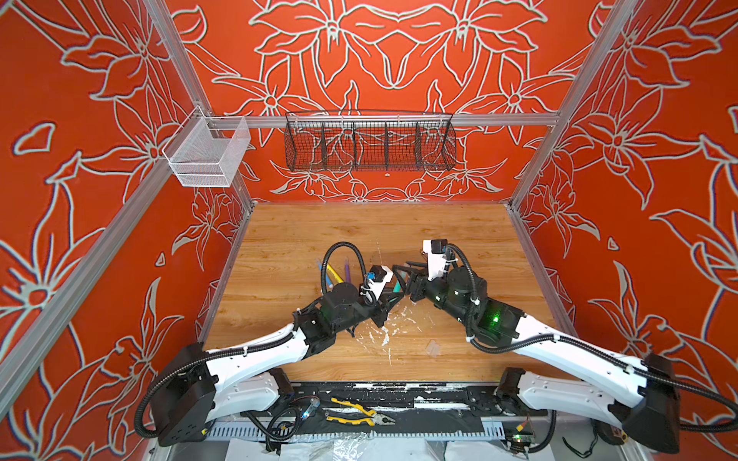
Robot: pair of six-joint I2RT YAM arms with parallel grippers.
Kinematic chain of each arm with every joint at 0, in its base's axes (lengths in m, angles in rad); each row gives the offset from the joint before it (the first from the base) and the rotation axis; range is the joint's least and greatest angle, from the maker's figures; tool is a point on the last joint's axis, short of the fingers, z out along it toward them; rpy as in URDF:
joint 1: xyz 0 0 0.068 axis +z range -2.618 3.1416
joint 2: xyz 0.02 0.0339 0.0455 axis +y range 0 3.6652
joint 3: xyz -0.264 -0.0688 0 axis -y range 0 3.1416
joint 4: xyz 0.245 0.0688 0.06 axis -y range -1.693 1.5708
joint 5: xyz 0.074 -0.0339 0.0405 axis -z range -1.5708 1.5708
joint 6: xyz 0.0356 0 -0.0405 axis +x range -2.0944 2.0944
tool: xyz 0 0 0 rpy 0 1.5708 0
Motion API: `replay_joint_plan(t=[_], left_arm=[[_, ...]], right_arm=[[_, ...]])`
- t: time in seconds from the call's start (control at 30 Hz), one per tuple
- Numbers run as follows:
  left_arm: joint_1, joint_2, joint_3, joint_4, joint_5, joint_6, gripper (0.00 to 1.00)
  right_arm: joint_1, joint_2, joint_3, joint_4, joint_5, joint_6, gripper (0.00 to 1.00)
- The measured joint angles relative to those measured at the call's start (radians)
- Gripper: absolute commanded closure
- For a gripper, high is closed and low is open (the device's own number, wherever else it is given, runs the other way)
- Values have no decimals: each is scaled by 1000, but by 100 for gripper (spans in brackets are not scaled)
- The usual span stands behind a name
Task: Insert the pens into the pen caps
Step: 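Press the cap down over the green marker with the right gripper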
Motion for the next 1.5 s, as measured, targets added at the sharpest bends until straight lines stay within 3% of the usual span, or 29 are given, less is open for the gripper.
replay_joint_plan(t=[0.27,0.6,0.8,1.13,1.5], left_arm=[[-1,7,2,-3,0,14,100],[-7,13,10,-14,-1,21,100],[-7,13,11,-17,-16,21,100],[-26,12,65,-93,-158,78,100],[-2,12,92,-138,-183,119,100]], right_arm=[[0,-32,0,-8,16,-10,48],[0,-28,0,-7,10,-14,83],[0,-21,0,2,-5,-11,95],[-14,-15,-60,143,-17,-1,100],[-7,26,-101,302,-3,19,100]])
